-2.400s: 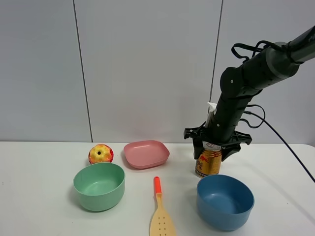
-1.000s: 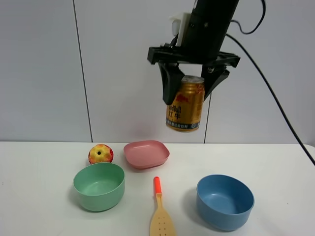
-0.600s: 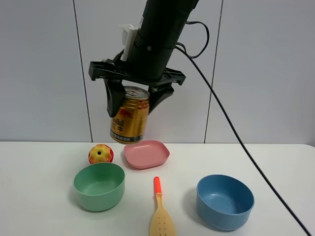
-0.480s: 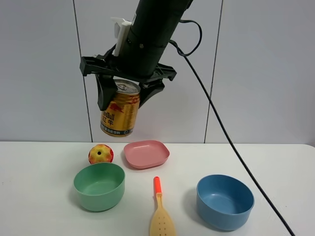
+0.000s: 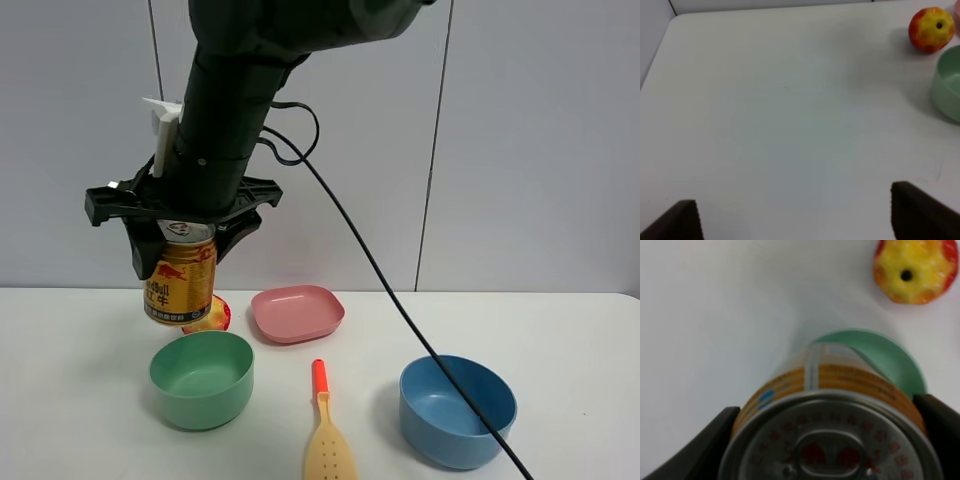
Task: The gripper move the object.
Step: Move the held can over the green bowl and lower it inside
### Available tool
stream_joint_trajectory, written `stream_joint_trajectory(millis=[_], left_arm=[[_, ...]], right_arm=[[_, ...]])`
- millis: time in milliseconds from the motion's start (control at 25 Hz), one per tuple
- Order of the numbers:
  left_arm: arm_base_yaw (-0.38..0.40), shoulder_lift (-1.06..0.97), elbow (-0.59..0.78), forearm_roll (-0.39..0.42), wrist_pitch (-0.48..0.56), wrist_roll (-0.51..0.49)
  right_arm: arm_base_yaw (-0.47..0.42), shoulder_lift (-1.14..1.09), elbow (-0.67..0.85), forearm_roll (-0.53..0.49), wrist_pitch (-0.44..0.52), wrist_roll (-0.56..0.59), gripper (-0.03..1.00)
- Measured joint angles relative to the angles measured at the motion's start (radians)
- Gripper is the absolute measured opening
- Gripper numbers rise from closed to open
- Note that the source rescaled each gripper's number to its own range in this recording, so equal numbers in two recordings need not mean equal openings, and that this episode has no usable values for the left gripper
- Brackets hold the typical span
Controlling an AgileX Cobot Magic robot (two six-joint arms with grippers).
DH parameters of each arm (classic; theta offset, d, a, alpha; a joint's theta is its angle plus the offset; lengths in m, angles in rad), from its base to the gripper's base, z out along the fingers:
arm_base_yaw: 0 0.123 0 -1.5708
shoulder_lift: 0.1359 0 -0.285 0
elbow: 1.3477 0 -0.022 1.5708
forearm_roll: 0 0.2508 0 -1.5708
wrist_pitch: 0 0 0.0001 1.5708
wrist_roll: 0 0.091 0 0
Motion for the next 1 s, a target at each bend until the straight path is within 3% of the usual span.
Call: stream_joint_trajectory(millis=[160, 400, 1000], left_arm=[[0.0, 0.0, 0.0, 0.0, 0.0, 0.0], [0.0, 0.0, 0.0, 0.0, 0.0, 0.0], [0.0, 0.0, 0.0, 0.0, 0.0, 0.0]], right_arm=[[0.003, 0.06, -0.067, -0.024, 0.075, 0.034, 0.0], [0.003, 0.095, -0.077, -0.07, 0.102, 0.087, 0.0], [0.003, 0.177, -0.081, -0.072, 0.051, 0.09, 0.0]])
